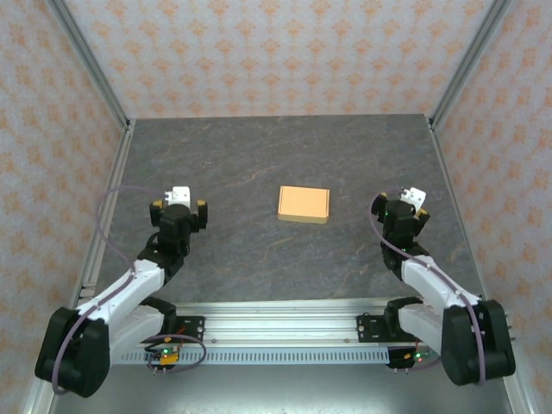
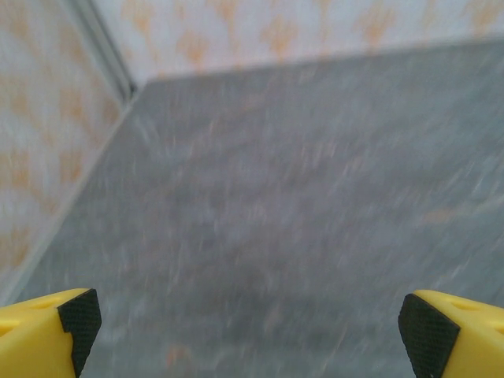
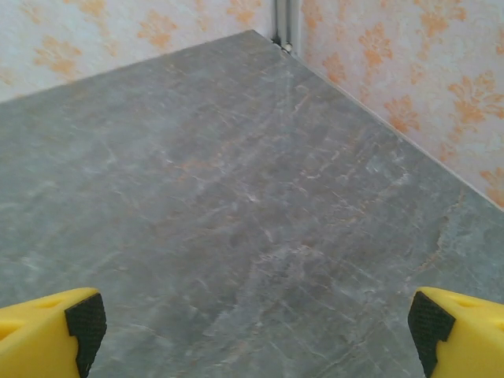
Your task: Fold the paper box
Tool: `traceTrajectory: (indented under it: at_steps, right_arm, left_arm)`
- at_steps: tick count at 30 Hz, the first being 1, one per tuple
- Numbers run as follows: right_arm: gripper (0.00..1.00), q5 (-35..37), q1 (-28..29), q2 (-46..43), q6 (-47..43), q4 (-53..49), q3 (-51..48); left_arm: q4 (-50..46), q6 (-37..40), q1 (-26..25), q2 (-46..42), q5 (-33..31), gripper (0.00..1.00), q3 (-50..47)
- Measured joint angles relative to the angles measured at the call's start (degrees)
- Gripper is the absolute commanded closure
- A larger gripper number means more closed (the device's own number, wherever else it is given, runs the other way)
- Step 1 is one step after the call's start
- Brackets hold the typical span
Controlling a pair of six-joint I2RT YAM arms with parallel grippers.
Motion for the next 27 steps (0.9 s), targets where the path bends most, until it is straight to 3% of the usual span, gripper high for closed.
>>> traceTrajectory:
  at_steps: [5, 13, 18, 27]
  right_arm:
    - [0.01, -3.0, -2.1, 11.8, -4.0, 11.5, -0.7]
    - [0.01, -10.7, -5.0, 26.1, -6.9, 19.5, 6.2]
    - [0.01, -12.2, -5.4, 27.7, -6.8, 21.0, 5.8]
    - [0.01, -12.4, -5.4, 27.7, -6.8, 22.0, 5.8]
  left_arm:
    - [6.4, 1.7, 2.0, 7.5, 4.7, 0.00, -1.2]
    - [20.8, 3.9, 8.9, 22.1, 16.9, 0.00, 2.0]
    - [25.2, 1.4, 14.0, 28.0, 20.4, 0.00, 3.7]
    - [26.9, -0.1, 14.3, 28.4, 21.5, 0.00, 4.0]
